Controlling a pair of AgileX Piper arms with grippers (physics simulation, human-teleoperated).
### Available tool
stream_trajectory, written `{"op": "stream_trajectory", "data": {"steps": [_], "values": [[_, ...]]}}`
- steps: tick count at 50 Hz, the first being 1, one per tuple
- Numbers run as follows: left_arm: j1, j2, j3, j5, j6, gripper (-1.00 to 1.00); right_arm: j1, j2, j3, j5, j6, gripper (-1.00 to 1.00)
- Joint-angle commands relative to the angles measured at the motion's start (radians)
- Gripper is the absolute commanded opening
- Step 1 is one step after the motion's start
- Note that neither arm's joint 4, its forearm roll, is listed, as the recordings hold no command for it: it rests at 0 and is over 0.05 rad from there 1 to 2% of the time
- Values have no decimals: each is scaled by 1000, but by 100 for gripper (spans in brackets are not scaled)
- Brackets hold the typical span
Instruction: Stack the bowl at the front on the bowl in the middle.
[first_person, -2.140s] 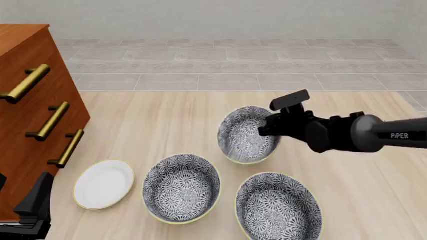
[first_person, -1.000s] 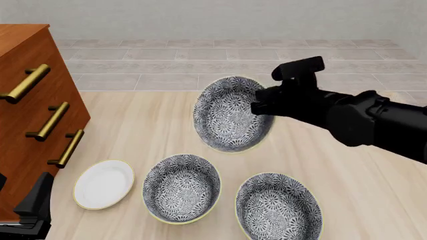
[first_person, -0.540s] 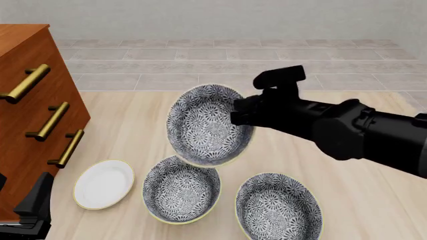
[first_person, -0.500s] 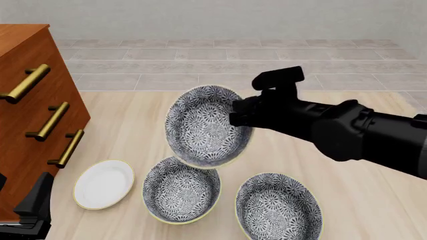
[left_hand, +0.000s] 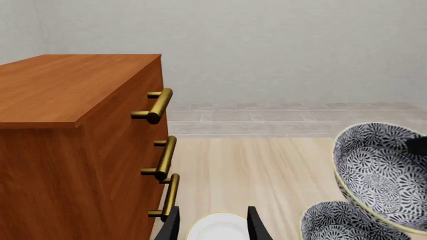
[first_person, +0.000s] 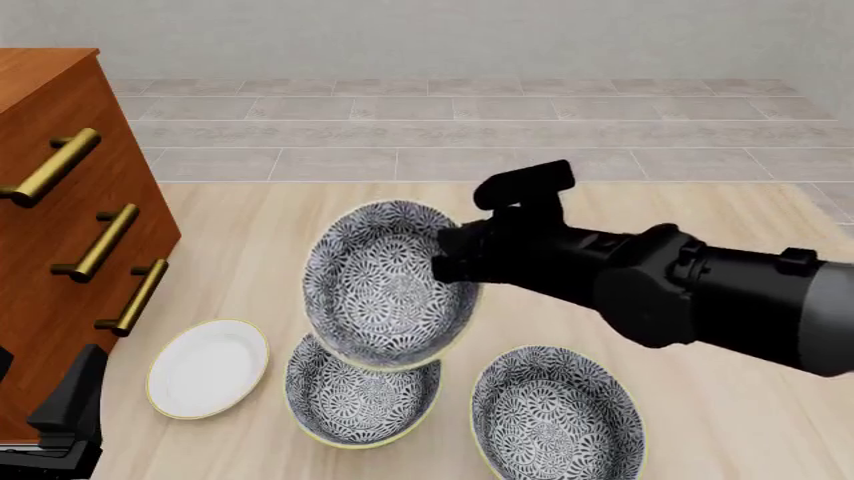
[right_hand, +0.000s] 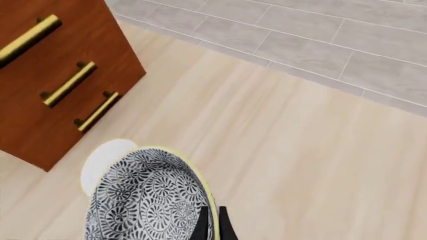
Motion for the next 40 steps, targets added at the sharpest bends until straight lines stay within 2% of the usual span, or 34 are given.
{"op": "stream_trajectory", "data": {"steps": [1,39,40], "values": [[0,0,0,0,0,100,24,16,2,-21,11,-100],[0,0,0,0,0,100,80,103,58,-106,30,-100],[0,0,0,0,0,100,77,107,55,-102,4,-100]]}}
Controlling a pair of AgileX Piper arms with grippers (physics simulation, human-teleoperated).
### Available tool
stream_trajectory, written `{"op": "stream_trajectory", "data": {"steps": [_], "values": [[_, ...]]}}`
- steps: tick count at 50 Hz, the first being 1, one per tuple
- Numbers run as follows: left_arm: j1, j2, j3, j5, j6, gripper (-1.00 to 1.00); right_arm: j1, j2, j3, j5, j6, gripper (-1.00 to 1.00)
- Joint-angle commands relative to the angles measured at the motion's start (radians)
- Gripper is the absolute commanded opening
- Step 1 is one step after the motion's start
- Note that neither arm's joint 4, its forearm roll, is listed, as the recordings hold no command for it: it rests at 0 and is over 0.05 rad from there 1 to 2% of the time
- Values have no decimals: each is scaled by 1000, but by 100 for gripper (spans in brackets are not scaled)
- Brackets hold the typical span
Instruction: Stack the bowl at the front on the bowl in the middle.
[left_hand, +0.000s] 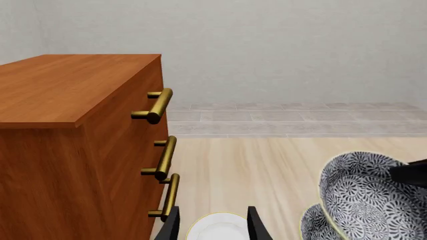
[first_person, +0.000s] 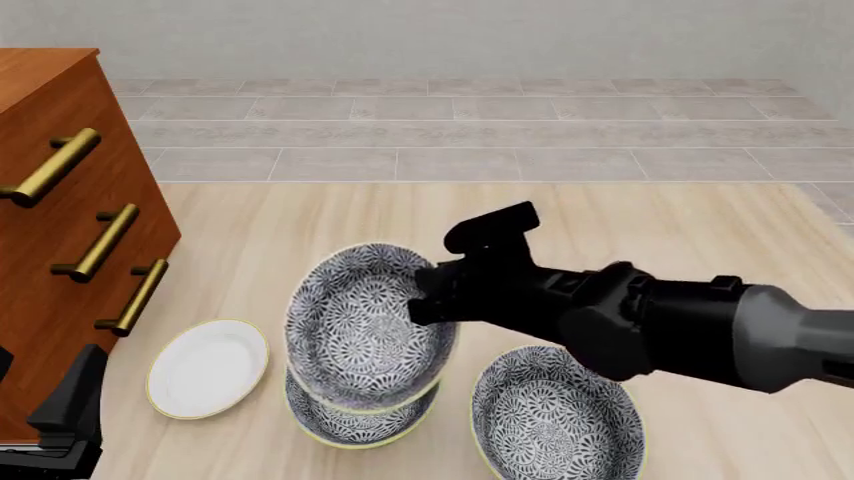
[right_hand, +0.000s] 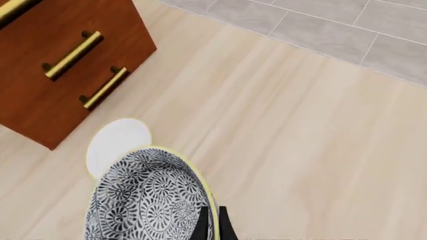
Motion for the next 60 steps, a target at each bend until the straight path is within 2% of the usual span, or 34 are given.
{"op": "stream_trajectory", "data": {"steps": [1,14,34,52,53,60], "values": [[0,0,0,0,0,100,18,21,7,-18,12,-100],[0,0,0,0,0,100,40,56,15,-48,28,-100],[0,0,0,0,0,100,38,97,19,-74,23,-100],[0,0,0,0,0,100,15,125,12,-91,-9,-100],[0,0,0,0,0,100,18,124,12,-90,-14,100],[0,0,0,0,0,100,16,123,15,-93,-24,100]]}}
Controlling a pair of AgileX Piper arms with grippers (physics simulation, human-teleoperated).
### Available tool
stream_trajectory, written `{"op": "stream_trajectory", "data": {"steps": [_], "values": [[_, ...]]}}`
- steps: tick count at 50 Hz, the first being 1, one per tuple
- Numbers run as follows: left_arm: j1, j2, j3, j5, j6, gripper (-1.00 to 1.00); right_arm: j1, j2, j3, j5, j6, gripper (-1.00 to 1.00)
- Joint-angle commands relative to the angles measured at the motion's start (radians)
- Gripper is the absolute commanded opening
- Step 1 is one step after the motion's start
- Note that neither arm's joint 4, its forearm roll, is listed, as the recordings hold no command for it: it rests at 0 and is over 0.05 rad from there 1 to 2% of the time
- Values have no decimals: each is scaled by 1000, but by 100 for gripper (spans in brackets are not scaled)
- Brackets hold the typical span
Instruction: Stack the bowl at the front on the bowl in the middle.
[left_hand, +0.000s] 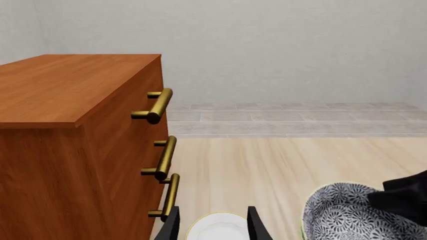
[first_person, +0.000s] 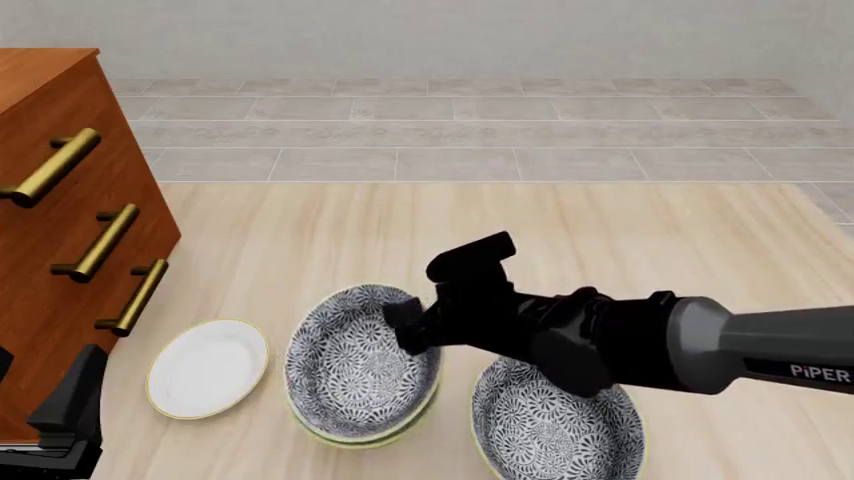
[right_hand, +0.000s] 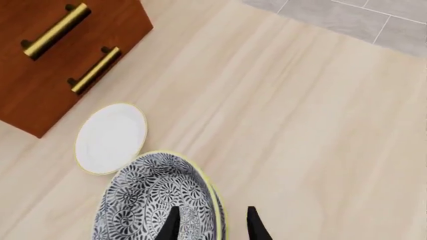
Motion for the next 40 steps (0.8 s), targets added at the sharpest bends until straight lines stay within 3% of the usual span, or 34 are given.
{"op": "stream_trajectory", "data": {"steps": [1,15,40], "values": [[0,0,0,0,0,100,-6,2,-2,-6,-16,100],[0,0,0,0,0,100,-13,-48,-2,25,-28,100],[0,0,0,0,0,100,-21,-302,38,155,-78,100]]}}
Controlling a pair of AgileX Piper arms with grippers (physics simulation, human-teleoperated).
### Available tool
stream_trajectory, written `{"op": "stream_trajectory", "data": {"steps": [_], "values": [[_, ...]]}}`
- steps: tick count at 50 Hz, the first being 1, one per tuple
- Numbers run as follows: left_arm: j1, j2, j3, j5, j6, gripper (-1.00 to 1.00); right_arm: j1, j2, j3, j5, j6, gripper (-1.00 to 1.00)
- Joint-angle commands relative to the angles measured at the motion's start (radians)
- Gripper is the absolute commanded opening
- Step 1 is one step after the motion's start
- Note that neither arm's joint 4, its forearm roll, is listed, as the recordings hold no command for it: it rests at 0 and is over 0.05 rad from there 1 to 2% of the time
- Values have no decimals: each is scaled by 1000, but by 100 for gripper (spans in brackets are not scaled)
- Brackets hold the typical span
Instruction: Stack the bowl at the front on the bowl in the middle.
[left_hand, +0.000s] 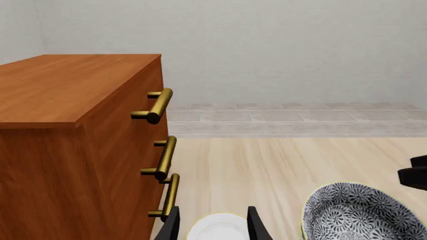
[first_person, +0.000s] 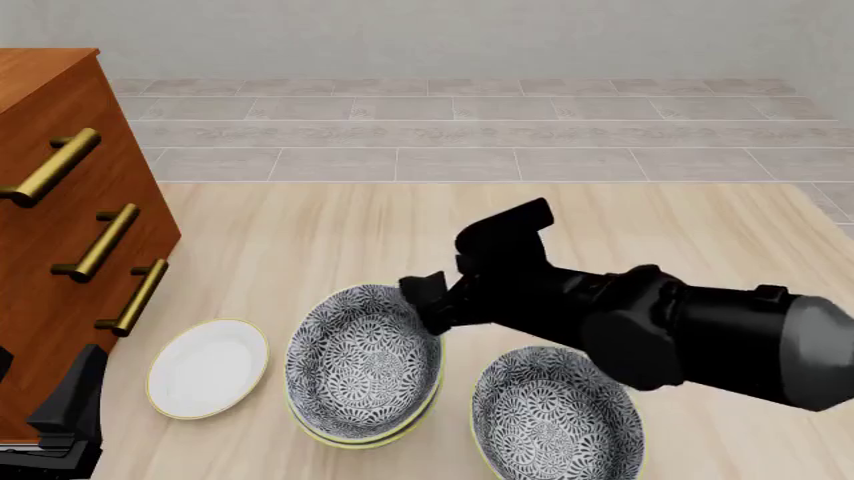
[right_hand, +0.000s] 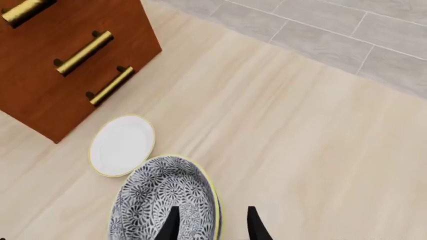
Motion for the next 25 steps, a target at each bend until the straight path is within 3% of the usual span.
{"op": "stream_trajectory", "data": {"steps": [1,11,25], "values": [[0,0,0,0,0,100,-5,-119,25,52,-29,100],[0,0,0,0,0,100,-25,-276,63,113,-86,100],[0,0,0,0,0,100,-65,-539,149,181,-123,100]]}}
